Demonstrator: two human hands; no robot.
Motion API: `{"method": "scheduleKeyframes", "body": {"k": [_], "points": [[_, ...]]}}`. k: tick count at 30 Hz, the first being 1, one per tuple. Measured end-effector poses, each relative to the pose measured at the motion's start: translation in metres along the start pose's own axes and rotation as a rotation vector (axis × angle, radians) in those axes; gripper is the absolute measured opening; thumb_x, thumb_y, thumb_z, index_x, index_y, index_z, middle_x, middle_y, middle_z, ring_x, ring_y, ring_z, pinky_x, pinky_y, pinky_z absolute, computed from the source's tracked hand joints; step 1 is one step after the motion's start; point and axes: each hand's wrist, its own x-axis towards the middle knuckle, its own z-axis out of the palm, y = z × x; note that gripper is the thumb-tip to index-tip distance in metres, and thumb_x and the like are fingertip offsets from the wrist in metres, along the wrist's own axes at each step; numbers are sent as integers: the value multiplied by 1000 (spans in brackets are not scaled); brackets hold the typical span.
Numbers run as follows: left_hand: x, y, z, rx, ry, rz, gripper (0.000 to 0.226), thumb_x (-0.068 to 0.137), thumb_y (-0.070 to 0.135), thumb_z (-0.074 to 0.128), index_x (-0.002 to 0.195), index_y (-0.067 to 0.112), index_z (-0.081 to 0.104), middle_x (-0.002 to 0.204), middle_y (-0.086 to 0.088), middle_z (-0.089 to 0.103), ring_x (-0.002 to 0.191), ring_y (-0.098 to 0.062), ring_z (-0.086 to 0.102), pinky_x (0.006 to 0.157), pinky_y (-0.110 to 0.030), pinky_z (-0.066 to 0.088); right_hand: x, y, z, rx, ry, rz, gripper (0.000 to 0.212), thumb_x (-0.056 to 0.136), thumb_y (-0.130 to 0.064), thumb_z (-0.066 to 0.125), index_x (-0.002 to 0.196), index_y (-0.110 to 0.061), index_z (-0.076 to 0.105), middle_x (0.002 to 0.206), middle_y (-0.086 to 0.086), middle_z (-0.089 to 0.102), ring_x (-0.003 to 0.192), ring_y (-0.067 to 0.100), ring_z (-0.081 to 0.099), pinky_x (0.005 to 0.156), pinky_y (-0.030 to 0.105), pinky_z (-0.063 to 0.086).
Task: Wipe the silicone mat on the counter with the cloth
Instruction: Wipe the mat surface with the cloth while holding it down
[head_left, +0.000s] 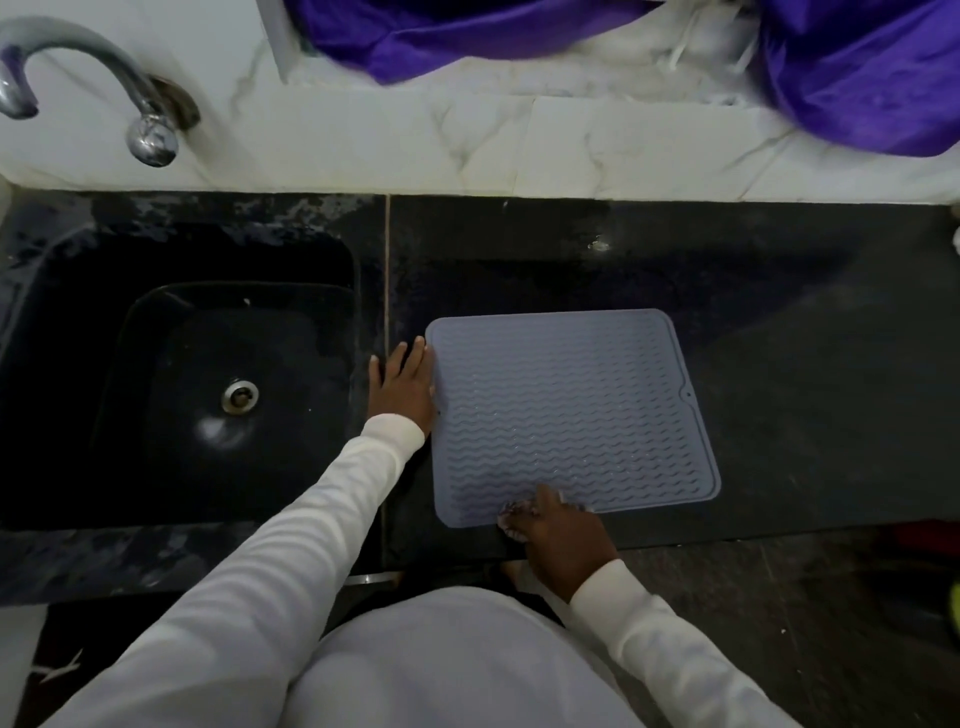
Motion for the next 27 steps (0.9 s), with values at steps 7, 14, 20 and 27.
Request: {"method": "scheduleKeyframes", "body": {"k": [7,14,20,27], "points": [[-29,18,21,-104,85,18,68,99,47,20,153,7,8,162,-9,6,149,-25,3,120,-47,-6,20,-25,5,15,55,-186,20,61,-26,77,80,-26,70,87,6,61,60,25,62,38,29,48],[-38,34,39,-79,189,-27,73,96,50,22,148,-1,26,156,-19,24,144,-31,21,119,-43,-6,27,-20,9,-81,98,-274,24,75,-41,59,93,-28,68,97,1,63,74,22,65,48,28,51],[-39,31,42,-90,193,-20,75,95,52,24,148,0,25,156,-18,24,144,-29,18,120,-41,-6,13,17,21,79,101,-176,46,94,-45,40,136,-30,53,135,4,54,116,17,56,96,32,46],[-39,31,40,-53,200,-19,73,95,51,27,148,1,26,156,-18,25,144,-29,20,120,-39,-5,2,70,25,283,63,0,74,88,-74,30,150,-37,19,160,-2,16,141,22,29,111,31,32]]}}
